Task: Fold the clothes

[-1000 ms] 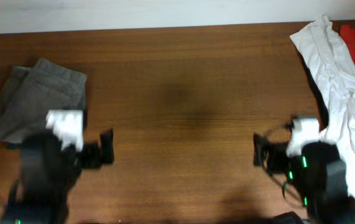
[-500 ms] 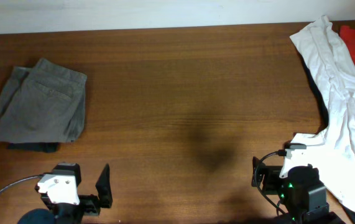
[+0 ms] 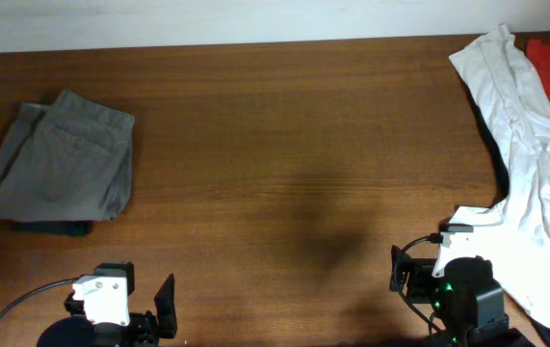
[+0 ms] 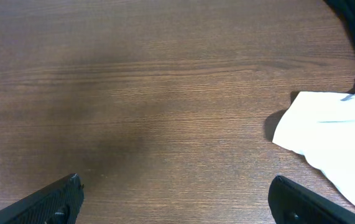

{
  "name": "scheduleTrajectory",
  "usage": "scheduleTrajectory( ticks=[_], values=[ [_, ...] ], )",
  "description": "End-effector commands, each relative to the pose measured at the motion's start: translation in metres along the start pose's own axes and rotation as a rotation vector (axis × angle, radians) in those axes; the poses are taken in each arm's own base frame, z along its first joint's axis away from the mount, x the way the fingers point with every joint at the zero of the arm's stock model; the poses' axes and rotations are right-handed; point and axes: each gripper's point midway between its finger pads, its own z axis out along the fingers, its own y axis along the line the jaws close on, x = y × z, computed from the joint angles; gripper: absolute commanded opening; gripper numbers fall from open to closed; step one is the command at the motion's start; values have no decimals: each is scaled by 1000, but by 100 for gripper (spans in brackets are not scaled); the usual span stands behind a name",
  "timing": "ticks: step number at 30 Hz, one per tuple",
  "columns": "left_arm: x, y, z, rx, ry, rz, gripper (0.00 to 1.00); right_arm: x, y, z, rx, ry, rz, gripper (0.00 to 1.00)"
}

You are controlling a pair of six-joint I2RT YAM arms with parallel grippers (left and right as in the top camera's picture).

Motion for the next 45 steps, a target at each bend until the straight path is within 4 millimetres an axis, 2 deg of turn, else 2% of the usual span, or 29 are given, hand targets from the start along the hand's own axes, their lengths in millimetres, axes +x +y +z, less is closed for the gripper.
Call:
scheduleTrajectory(
  ticks=[1, 8, 14, 19, 24, 27, 30, 33, 35, 45],
  values=[
    [0, 2, 0, -12, -3, -4, 99, 1, 0, 0, -4, -4, 10, 99],
    [0, 2, 0, -11, -3, -4, 99, -4, -12, -7, 37, -57, 60, 99],
    [0, 2, 0, -11, -3, -4, 99, -12, -35, -17, 114, -184, 125, 99],
    [0, 2, 0, -11, -3, -4, 99, -22, -29, -16, 63, -331, 16, 99],
    [0, 2, 0, -11, -3, -4, 99, -47, -34, -3, 84, -467, -28, 99],
    [0, 2, 0, -11, -3, -4, 99, -55, -34, 7, 82, -527, -34, 99],
    [0, 2, 0, -11, -3, -4, 99, -52, -35, 24, 75, -562, -34, 99],
    [0, 2, 0, -11, -3, -4, 99, -42, -31, 43, 41, -564, -41, 99],
    [0, 2, 0, -12, -3, -4, 99, -47, -27, 41, 21, -599, -49, 99],
    [0, 2, 0, -12, -3, -4, 99, -45, -15, 43, -26, -593, -70, 99]
  ],
)
